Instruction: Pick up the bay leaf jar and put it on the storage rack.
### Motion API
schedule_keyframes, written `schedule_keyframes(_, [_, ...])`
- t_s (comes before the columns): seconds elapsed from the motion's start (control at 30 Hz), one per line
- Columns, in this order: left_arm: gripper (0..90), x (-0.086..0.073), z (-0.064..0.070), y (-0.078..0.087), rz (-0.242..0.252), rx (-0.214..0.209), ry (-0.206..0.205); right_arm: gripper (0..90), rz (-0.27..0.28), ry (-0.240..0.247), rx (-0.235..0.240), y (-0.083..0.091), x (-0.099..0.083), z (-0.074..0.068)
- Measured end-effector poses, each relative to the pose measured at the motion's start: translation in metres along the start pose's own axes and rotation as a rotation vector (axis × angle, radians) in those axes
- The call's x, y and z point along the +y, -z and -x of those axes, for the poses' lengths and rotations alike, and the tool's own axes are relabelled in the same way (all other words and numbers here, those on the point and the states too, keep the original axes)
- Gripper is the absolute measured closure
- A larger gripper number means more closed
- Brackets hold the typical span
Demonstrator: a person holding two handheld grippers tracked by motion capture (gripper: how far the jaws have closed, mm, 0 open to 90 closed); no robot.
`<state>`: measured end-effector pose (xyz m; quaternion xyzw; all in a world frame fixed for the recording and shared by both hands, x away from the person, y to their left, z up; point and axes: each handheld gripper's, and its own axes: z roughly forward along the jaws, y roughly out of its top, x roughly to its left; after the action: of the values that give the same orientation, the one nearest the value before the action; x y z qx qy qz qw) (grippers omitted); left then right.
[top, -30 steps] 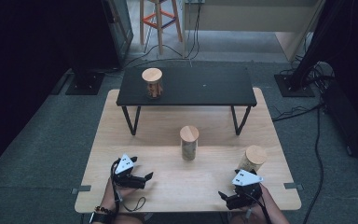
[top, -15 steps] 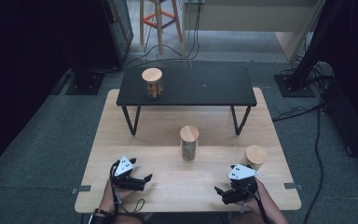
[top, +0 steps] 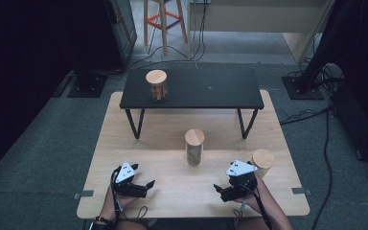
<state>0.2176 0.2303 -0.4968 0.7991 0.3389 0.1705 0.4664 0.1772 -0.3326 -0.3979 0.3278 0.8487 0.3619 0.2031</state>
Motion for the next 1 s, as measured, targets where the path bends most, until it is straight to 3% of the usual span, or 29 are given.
schedule_keyframes(1.0, [1.1, -0.006, -0.004, 0.007, 0.014, -0.019, 0.002, 1.2, -0.016, 0.031, 0.004, -0.028, 0.054, 0.008])
